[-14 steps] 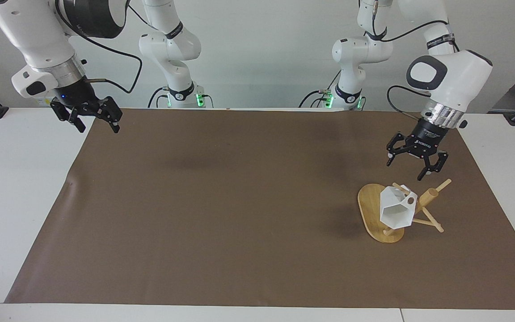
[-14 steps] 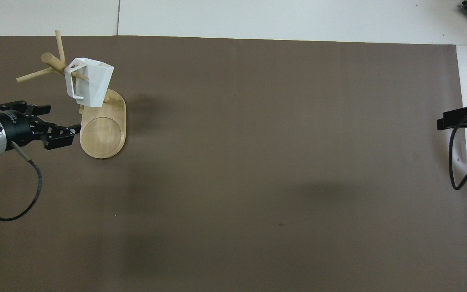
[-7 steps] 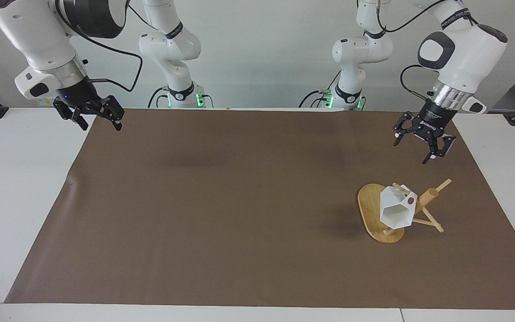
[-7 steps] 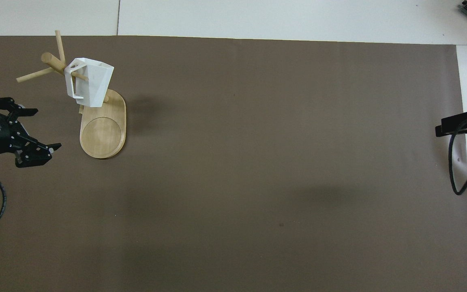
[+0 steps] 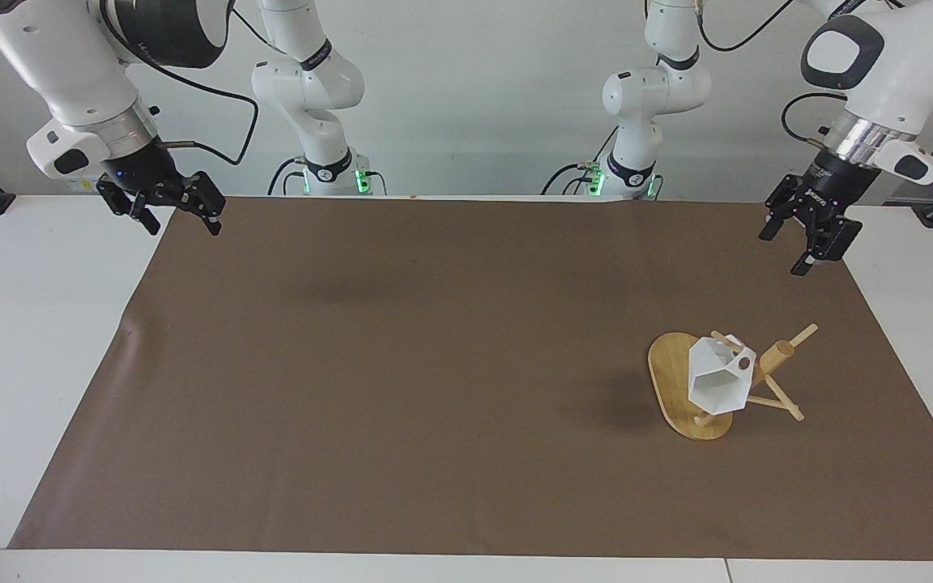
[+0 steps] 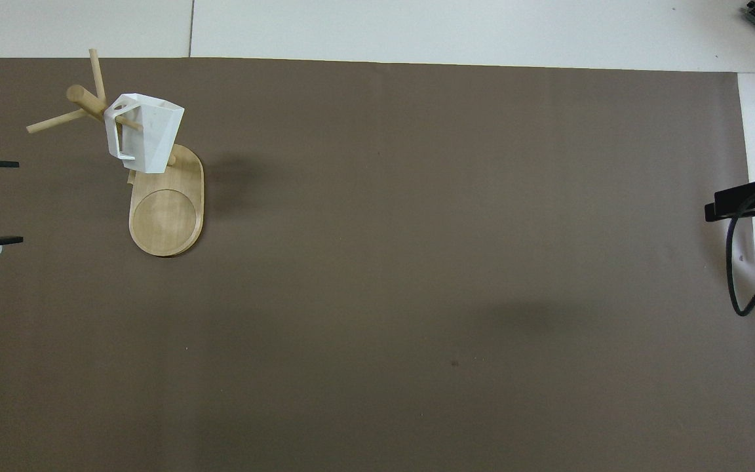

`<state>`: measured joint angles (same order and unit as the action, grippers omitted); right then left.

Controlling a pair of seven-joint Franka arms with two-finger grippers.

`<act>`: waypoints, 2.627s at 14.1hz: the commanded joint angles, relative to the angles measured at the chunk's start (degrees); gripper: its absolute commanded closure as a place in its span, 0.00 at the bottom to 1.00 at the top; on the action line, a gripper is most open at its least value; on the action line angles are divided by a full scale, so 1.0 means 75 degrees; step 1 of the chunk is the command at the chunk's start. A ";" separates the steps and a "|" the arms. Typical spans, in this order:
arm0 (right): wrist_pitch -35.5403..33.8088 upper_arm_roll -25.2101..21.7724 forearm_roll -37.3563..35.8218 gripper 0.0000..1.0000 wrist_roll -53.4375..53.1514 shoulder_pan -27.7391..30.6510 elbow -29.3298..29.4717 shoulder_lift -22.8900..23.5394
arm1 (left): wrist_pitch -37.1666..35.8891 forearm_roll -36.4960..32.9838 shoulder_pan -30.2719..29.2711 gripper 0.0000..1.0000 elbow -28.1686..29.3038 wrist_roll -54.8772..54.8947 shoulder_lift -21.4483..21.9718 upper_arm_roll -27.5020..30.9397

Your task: Hang cup on rack

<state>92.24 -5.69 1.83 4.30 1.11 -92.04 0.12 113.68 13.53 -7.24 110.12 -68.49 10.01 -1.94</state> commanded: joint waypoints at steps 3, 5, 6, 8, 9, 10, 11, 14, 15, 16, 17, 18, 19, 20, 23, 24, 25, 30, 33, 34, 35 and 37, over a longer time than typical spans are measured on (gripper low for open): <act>-0.0088 0.0044 -0.0115 0.00 -0.0081 0.0040 -0.0092 -0.0133 | -0.1140 -0.0866 -0.0042 0.00 -0.1169 0.2143 -0.0444 -0.0058; -0.0088 0.0044 -0.0115 0.00 -0.0081 0.0040 -0.0092 -0.0133 | -0.1223 -0.0878 -0.0054 0.00 -0.1194 0.3336 -0.0432 -0.0047; -0.0088 0.0044 -0.0115 0.00 -0.0081 0.0040 -0.0092 -0.0133 | -0.1247 -0.0878 -0.0065 0.00 -0.1229 0.4143 -0.0421 -0.0035; -0.0088 0.0044 -0.0115 0.00 -0.0092 0.0040 -0.0092 -0.0133 | -0.1561 -0.0902 -0.0170 0.00 -0.1450 0.5540 -0.0444 -0.0047; -0.0088 0.0044 -0.0115 0.00 -0.0092 0.0040 -0.0092 -0.0133 | -0.1795 -0.1134 -0.0159 0.00 -0.1614 0.5963 -0.0467 -0.0058; -0.0088 0.0044 -0.0115 0.00 -0.0081 0.0040 -0.0080 -0.0133 | -0.1983 -0.1473 -0.0113 0.00 -0.1709 0.6292 -0.0491 -0.0070; -0.0064 0.0044 -0.0115 0.00 -0.0069 0.0040 -0.0080 -0.0133 | -0.2159 -0.1627 -0.0124 0.00 -0.1756 0.6655 -0.0526 -0.0093; 0.0006 0.0068 -0.0033 0.00 -0.0069 0.0028 -0.0056 -0.0179 | -0.2827 -0.1896 0.0470 0.00 -0.2060 0.8097 -0.0561 -0.0036; 0.0018 0.0138 -0.0033 0.00 -0.0080 0.0040 -0.0045 -0.0179 | -0.2956 -0.2107 0.0891 0.00 -0.2107 0.8158 -0.0573 0.0162; 0.0018 0.0138 -0.0033 0.00 -0.0081 0.0040 -0.0045 -0.0179 | -0.3016 -0.2167 0.1313 0.00 -0.2120 0.8182 -0.0573 0.0466; 0.0018 0.0138 -0.0033 0.00 -0.0092 0.0028 -0.0045 -0.0179 | -0.3109 -0.2191 0.1700 0.00 -0.2212 0.8182 -0.0573 0.0736; 0.0018 0.0138 -0.0033 0.00 -0.0116 0.0028 -0.0045 -0.0179 | -0.3319 -0.2168 0.1901 0.00 -0.2399 0.8182 -0.0642 0.0855; 0.0018 0.0138 -0.0021 0.00 -0.0127 0.0040 -0.0056 -0.0179 | -0.3495 -0.2109 0.1857 0.00 -0.2656 0.8194 -0.0794 0.0844; 0.0018 0.0127 -0.0021 0.00 -0.0139 0.0040 -0.0056 -0.0179 | -0.3439 -0.1993 0.1764 0.00 -0.2670 0.8206 -0.0761 0.0763; 0.0018 0.0127 -0.0021 0.00 -0.0139 0.0040 -0.0056 -0.0179 | -0.3344 -0.1441 0.1587 0.00 -0.2623 0.8159 -0.0702 0.0762; 0.0018 0.0127 -0.0021 0.00 -0.0128 0.0040 -0.0056 -0.0179 | -0.3321 -0.1429 0.1599 0.00 -0.2624 0.8089 -0.0713 0.0762; 0.0006 0.0127 -0.0021 0.00 -0.0116 0.0040 -0.0056 -0.0179 | -0.3263 -0.1417 0.1610 0.00 -0.2554 0.8112 -0.0702 0.0739; 0.0006 0.0103 -0.0021 0.00 -0.0116 0.0040 -0.0068 -0.0179 | -0.3156 -0.1686 0.1739 0.00 -0.2260 0.8182 -0.0608 0.0646; -0.0017 0.0103 -0.0021 0.00 -0.0104 0.0040 -0.0080 -0.0191 | -0.3345 -0.1746 0.1704 0.00 -0.2260 0.8182 -0.0561 0.0399; -0.0017 0.0115 -0.0021 0.00 -0.0104 0.0040 -0.0080 -0.0191 | -0.3310 -0.1722 0.1704 0.00 -0.2214 0.8171 -0.0526 0.0387; -0.0017 0.0115 -0.0021 0.00 -0.0104 0.0040 -0.0068 -0.0191 | -0.3321 -0.1722 0.1693 0.00 -0.2179 0.8124 -0.0514 0.0387; -0.0017 0.0103 -0.0021 0.00 -0.0116 0.0040 -0.0080 -0.0191 | -0.3356 -0.1722 0.1646 0.00 -0.2143 0.8182 -0.0479 0.0387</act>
<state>92.25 -5.12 1.83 4.25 1.12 -92.01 -0.50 89.47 1.38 5.09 93.19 -7.67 5.30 0.77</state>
